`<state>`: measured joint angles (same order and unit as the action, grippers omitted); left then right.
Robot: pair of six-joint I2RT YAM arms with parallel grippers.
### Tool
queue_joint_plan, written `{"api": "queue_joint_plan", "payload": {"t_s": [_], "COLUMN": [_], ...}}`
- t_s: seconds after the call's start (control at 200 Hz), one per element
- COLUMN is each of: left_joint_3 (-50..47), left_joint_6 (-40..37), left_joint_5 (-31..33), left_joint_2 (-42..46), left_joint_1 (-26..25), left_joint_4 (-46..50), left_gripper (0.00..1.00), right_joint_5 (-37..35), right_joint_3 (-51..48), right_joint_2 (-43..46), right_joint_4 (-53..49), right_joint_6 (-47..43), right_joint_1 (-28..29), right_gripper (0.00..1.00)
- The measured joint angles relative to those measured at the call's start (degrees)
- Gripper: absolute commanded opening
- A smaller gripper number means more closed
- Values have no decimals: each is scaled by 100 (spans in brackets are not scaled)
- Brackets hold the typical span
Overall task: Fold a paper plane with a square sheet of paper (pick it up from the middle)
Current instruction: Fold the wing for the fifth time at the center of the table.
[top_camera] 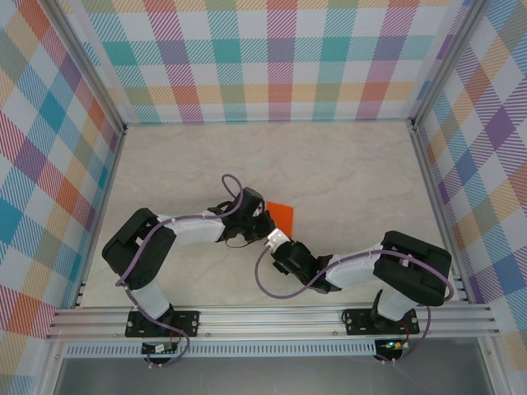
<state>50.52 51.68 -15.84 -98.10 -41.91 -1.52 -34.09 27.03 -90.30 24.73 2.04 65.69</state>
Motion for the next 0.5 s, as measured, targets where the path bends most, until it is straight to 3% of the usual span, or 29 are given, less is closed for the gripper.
{"api": "queue_joint_plan", "payload": {"t_s": [0.315, 0.5], "left_joint_3": [0, 0], "left_joint_6": [0, -4], "left_joint_5": [7, 20], "left_joint_2": [0, 0], "left_joint_1": [0, 0], "left_joint_4": [-7, 2], "left_gripper": [7, 14], "right_joint_5": [-50, -87], "right_joint_3": [44, 52], "right_joint_2": [-74, -79], "right_joint_4": [-22, -46], "right_joint_6": [9, 48], "right_joint_1": [-7, -11], "right_gripper": [16, 9]}}
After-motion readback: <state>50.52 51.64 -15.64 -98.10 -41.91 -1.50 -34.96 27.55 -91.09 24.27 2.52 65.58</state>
